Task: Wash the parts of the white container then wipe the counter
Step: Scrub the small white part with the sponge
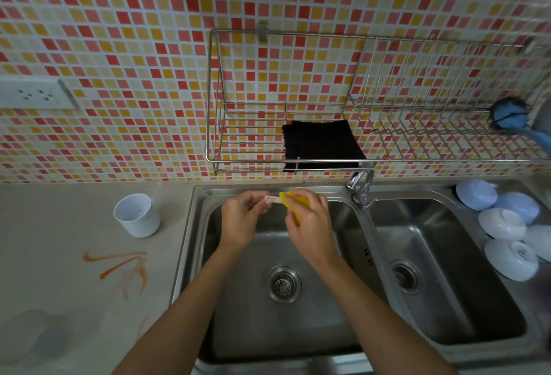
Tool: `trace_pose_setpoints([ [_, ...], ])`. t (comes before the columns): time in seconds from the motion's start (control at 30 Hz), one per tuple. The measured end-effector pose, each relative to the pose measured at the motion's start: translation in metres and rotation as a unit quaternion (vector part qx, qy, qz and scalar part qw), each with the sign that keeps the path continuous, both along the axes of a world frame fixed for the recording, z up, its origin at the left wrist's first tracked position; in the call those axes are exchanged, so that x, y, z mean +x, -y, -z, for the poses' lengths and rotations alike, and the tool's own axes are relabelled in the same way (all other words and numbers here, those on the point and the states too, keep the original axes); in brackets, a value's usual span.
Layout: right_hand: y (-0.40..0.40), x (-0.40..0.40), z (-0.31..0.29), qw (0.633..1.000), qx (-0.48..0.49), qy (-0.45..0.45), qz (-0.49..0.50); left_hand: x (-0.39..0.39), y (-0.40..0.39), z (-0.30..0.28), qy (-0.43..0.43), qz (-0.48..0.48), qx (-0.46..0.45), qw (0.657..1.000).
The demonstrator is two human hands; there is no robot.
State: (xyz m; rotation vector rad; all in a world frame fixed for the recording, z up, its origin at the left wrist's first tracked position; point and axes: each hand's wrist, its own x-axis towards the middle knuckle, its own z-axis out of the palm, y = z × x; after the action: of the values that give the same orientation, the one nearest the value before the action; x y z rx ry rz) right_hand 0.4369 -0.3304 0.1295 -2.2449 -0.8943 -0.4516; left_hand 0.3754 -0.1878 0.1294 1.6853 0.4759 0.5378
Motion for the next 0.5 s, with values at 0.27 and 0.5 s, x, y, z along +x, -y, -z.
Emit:
trace_pose_setpoints([
  [0.27,0.0,0.01,0.002,0.999,-0.039,-0.007,-0.008,-0.001,-0.003,0.003,0.007,0.025,-0.016,1.0],
  [0.5,0.006,0.027,0.002,0.986,-0.11,0.115,-0.044,-0.004,-0.001,0.002,0.01,0.06,0.011,0.998],
])
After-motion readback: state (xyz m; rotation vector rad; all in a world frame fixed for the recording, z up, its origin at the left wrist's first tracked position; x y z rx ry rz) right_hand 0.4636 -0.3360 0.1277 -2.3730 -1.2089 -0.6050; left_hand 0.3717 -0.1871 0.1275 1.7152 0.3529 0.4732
